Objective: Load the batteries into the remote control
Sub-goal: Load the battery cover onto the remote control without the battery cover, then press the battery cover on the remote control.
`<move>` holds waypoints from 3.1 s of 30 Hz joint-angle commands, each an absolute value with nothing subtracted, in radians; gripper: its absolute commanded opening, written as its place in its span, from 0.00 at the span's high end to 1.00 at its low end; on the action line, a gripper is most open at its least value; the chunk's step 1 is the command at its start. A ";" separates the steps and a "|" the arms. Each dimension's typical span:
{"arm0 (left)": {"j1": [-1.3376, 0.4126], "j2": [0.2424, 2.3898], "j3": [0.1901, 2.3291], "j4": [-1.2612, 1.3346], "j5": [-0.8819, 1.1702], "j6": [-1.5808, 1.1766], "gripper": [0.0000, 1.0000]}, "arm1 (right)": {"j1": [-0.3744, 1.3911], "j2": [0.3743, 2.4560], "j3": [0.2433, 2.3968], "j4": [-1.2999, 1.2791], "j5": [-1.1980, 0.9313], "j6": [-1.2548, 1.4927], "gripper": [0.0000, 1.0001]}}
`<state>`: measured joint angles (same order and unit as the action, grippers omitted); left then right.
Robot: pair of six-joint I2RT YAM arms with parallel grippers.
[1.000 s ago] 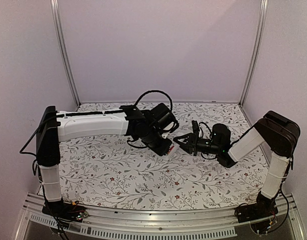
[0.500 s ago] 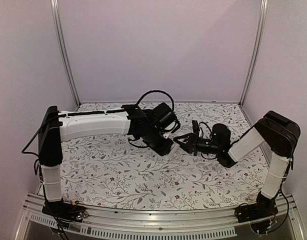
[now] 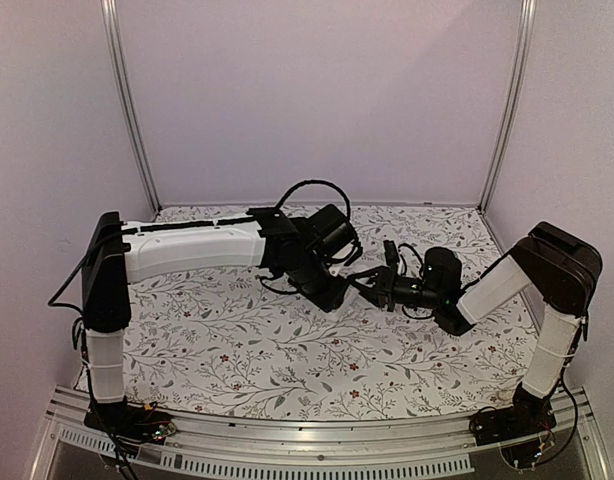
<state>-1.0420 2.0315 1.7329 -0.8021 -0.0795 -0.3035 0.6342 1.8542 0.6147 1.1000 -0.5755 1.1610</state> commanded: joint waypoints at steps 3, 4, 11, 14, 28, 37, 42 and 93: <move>-1.035 2.060 1.747 -0.817 -0.085 -0.301 0.57 | 0.649 1.812 0.614 1.172 -0.597 1.171 0.99; -1.035 2.060 1.746 -0.817 -0.087 -0.302 0.56 | 0.649 1.814 0.614 1.178 -0.597 1.174 0.99; -1.034 2.045 1.740 -0.819 -0.105 -0.294 0.45 | 0.649 1.825 0.617 1.187 -0.601 1.188 0.99; -1.035 2.028 1.737 -0.807 -0.095 -0.289 0.38 | 0.647 1.832 0.617 1.190 -0.601 1.191 0.99; -1.042 1.813 1.594 -0.615 -0.058 -0.222 0.03 | 0.642 1.847 0.621 1.194 -0.614 1.209 0.99; -1.039 1.529 1.303 -0.414 -0.112 -0.010 0.01 | 0.640 1.852 0.650 1.201 -0.697 1.232 1.00; -1.039 1.405 1.156 -0.348 0.000 0.196 0.13 | 0.645 1.857 0.683 1.204 -0.760 1.253 1.00; -1.142 1.424 1.055 -0.316 0.075 0.588 0.84 | 0.729 1.926 0.770 1.309 -0.879 1.391 1.00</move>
<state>-1.1259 1.4048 1.0344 -0.3115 0.0750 0.5869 0.7197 1.9072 0.7490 1.2659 -0.8711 1.3800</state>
